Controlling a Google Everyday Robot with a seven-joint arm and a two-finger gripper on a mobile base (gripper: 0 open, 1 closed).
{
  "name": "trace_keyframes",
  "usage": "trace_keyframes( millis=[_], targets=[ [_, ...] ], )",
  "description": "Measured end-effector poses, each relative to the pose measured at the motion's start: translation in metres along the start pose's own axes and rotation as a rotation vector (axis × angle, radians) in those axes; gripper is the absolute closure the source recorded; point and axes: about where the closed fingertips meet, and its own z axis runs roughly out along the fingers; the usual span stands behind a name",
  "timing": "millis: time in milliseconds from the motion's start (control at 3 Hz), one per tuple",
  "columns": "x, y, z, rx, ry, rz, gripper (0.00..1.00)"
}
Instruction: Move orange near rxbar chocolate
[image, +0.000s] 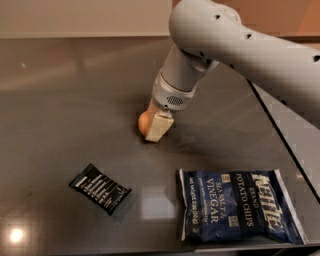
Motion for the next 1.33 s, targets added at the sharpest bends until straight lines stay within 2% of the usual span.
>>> trace_keyframes(
  millis=[333, 667, 1000, 1333],
  targets=[
    [0.0, 0.001, 0.0, -0.002, 0.0, -0.002, 1.0],
    [-0.021, 0.036, -0.027, 0.002, -0.038, -0.197, 1.0],
    [-0.033, 0.079, -0.033, -0.028, -0.081, -0.38, 1.0],
    [-0.033, 0.081, -0.033, -0.031, -0.083, -0.39, 1.0]
  ],
)
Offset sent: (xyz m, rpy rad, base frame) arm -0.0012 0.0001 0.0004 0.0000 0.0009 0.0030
